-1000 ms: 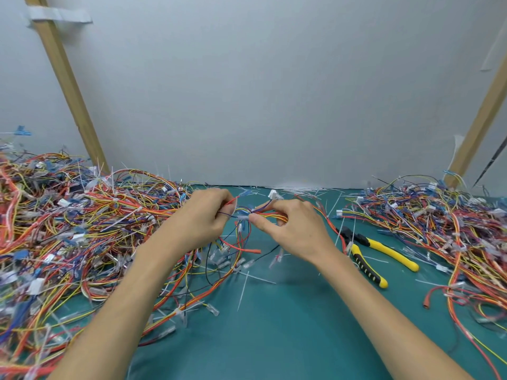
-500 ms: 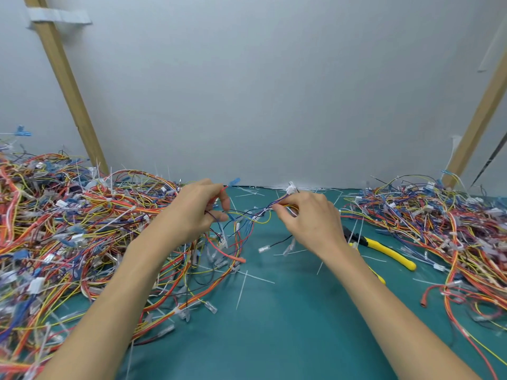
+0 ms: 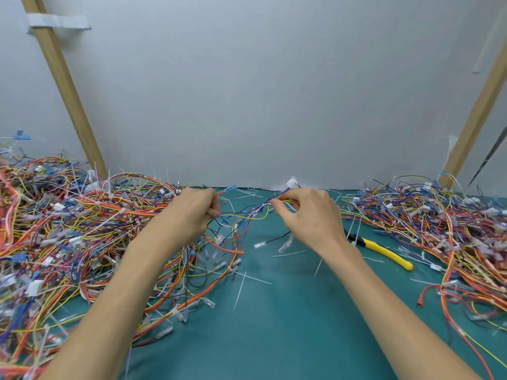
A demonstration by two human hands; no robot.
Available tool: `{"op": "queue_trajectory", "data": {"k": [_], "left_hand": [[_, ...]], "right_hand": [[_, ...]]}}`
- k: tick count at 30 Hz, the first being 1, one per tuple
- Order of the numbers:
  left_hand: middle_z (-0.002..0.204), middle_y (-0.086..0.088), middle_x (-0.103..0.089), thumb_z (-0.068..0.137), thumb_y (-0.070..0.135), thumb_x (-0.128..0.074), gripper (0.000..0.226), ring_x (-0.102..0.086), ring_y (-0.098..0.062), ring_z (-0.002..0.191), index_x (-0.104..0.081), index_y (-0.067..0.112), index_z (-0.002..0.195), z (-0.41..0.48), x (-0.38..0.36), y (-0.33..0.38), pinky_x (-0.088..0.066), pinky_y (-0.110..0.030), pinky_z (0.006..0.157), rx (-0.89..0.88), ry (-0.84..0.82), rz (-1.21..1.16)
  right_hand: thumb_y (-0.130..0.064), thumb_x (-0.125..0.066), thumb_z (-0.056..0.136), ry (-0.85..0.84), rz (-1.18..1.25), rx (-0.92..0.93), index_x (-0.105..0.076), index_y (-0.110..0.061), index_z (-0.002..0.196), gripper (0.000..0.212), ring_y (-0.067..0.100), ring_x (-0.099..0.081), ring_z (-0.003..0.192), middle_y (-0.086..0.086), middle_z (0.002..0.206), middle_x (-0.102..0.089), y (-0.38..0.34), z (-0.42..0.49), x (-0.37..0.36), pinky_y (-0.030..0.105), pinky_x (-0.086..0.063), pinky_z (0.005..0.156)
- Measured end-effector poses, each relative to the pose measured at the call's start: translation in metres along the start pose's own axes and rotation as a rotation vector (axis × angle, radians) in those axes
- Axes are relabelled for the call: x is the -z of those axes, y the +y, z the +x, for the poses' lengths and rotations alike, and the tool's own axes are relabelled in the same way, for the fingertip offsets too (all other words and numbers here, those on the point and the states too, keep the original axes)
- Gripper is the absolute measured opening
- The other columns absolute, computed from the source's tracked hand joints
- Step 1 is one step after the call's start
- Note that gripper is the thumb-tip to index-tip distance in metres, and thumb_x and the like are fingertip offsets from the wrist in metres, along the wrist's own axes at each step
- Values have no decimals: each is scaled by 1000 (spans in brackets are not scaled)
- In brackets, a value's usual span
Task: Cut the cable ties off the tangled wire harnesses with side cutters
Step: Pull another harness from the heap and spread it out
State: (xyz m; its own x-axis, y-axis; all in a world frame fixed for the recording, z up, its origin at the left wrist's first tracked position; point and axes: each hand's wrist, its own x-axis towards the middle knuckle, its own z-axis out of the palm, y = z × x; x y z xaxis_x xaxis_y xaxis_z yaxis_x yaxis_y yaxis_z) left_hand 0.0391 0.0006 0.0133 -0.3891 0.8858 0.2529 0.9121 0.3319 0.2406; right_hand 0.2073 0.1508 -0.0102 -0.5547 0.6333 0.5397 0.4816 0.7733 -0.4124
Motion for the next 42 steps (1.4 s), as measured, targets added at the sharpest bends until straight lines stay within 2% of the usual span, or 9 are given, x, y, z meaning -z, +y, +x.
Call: {"op": "queue_trajectory", "data": {"k": [4,9,14,16,19,24,30,37,42], "left_hand": [[93,-1,-65,83,-13,-46,24,-60,-24,96,-55,8,93,3,-6,6,-36,-26,73,-42,100,-43],[83,5,-57,90,-7,-52,14,-55,-24,81,-56,6,94,0,-8,8,-31,-27,66,-110,214,-145],[70,12,-51,90,1,-60,8,-46,-14,66,-60,9,90,-2,-6,5,-28,-20,59,-151,255,-149],[67,19,-50,89,2,-60,11,-47,-10,63,-60,12,89,-1,-8,4,-32,-16,59,-148,245,-154],[66,19,-52,89,3,-60,12,-53,-13,65,-59,15,87,-2,-10,5,-38,-26,62,-141,246,-185],[68,15,-55,89,8,-64,9,-52,-4,64,-61,16,85,-3,-11,8,-37,-11,58,-91,321,-231],[70,5,-65,87,7,-66,7,-62,-15,64,-64,14,84,-4,-9,11,-48,-32,62,-83,296,-255],[56,13,-59,89,12,-67,12,-59,1,48,-62,20,82,-4,-4,10,-39,-10,51,-31,152,-239],[61,12,-59,88,10,-66,16,-64,-12,65,-59,23,81,-5,-3,13,-49,-32,65,-31,157,-181]], "right_hand": [[-50,-57,87,-25,-51,59,-72,-35,96,23,27,-62,90,-4,86,-62,-17,-7,-5,31,-35,65],[-49,-57,90,-21,-61,198,-56,-28,124,40,25,-55,100,-1,111,-51,-33,-20,-18,37,-41,82],[-37,-64,89,-118,297,103,-64,-30,98,11,15,-56,90,-9,100,-49,-33,-18,-24,39,-47,85],[-33,-65,89,-120,332,74,-65,-29,91,4,13,-55,88,-9,96,-51,-32,-18,-27,40,-48,83],[-31,-66,88,-122,343,62,-65,-29,89,3,14,-57,86,-8,96,-56,-33,-19,-30,39,-48,82],[-33,-70,85,-14,349,21,-65,-27,80,9,16,-60,81,-6,92,-60,-31,-19,-31,38,-49,77],[-35,-73,83,15,372,30,-64,-28,79,12,14,-58,79,-9,94,-55,-33,-23,-35,39,-49,75],[-39,-69,85,88,302,94,-62,-27,78,16,14,-59,73,-13,102,-45,-37,-27,-35,37,-49,65],[-39,-71,83,96,135,177,-62,-22,83,19,14,-47,67,-10,98,-46,-36,-32,-36,29,-32,55]]}}
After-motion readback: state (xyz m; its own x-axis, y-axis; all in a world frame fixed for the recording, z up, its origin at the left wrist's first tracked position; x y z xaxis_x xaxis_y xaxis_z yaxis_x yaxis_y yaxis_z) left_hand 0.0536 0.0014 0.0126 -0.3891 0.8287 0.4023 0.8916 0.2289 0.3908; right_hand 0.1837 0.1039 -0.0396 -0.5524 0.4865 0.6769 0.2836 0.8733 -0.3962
